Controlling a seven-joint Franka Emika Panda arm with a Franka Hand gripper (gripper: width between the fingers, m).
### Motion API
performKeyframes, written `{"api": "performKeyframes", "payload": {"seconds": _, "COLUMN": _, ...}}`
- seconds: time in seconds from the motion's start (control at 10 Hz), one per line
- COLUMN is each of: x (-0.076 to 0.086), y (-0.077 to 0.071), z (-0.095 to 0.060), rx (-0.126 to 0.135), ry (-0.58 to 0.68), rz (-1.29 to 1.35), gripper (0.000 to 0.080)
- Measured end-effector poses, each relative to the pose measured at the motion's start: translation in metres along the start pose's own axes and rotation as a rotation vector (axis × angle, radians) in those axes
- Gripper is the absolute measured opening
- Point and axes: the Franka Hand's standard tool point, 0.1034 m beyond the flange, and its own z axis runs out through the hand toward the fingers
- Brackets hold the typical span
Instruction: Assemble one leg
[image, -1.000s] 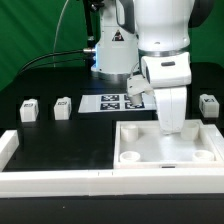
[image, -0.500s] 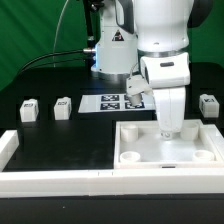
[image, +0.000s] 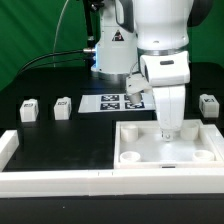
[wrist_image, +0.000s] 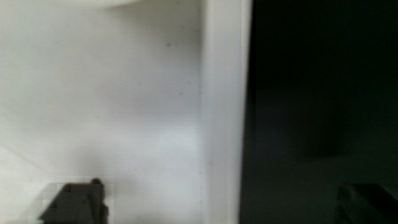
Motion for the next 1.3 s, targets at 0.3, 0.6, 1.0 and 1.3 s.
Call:
{"api": "performKeyframes", "payload": {"seconds": 0.3, "x": -0.006, "y": -0.014, "z": -0.024, "rx": -0.020, "ry": -0.016, "rz": 0.032, "gripper": 0.0649}}
{"api": "performKeyframes", "payload": {"seconds": 0.6, "x": -0.022, "y": -0.032, "z": -0.044, "rx": -0.037, "ry": -0.033, "rz": 0.077, "gripper": 0.0649}}
{"api": "performKeyframes", "payload": {"seconds": 1.0, "x": -0.023, "y": -0.038, "z": -0.044, "rx": -0.035, "ry": -0.031, "rz": 0.226, "gripper": 0.0649}}
{"api": "performKeyframes", "payload": {"seconds": 1.3, "x": -0.027, "y": -0.041, "z": -0.043, "rx": -0.035, "ry": -0.017, "rz": 0.558, "gripper": 0.0649}}
